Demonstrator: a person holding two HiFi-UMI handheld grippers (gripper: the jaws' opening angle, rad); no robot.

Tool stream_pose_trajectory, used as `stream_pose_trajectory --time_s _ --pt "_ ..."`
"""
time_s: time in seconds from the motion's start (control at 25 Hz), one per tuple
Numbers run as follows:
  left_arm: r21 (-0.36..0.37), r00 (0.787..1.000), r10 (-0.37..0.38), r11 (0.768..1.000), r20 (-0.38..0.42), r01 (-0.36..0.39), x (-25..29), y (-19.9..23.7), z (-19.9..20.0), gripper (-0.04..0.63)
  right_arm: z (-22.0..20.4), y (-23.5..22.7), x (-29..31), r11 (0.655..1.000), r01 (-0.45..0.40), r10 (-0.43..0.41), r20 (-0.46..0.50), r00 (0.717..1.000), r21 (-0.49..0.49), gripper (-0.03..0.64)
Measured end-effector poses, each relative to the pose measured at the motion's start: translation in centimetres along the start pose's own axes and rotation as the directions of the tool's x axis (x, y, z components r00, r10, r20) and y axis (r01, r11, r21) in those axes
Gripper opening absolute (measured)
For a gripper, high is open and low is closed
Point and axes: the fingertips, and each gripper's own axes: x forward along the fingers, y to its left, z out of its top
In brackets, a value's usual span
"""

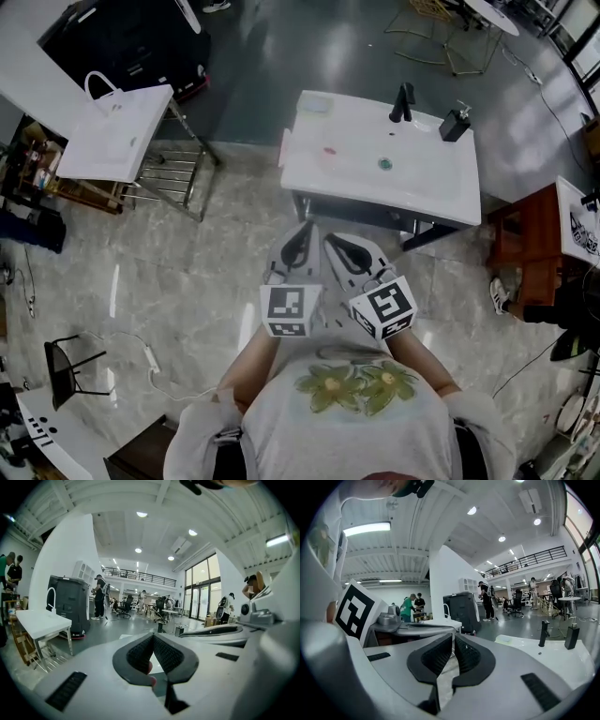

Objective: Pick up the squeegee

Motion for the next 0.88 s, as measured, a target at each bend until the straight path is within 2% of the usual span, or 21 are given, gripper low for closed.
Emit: stream_pose_trajectory --time_s 0.44,0.6,0.88 --pt "-0.037 0.999 -0.006 0.999 -0.04 0.004 4.0 4.0 -1.2 0.011 -0.2 -3.2 5.0 1.0 0.015 -0.016 -0.043 0.999 -0.023 0.028" --pt "-0.037 0.998 -0.012 0.999 -0.064 0.009 6.2 4.8 -1.6 0.011 -0.8 -4.9 7.0 0.999 -0.015 0.012 -0.08 0.997 -0.035 0.028" --pt "-0.007 0.996 -0.011 1.0 -0.086 0.011 10.0 6.4 -0.5 0.011 -0.4 -8.1 10.9 0.992 -0.057 0.043 -0.126 0.991 -0.114 0.028"
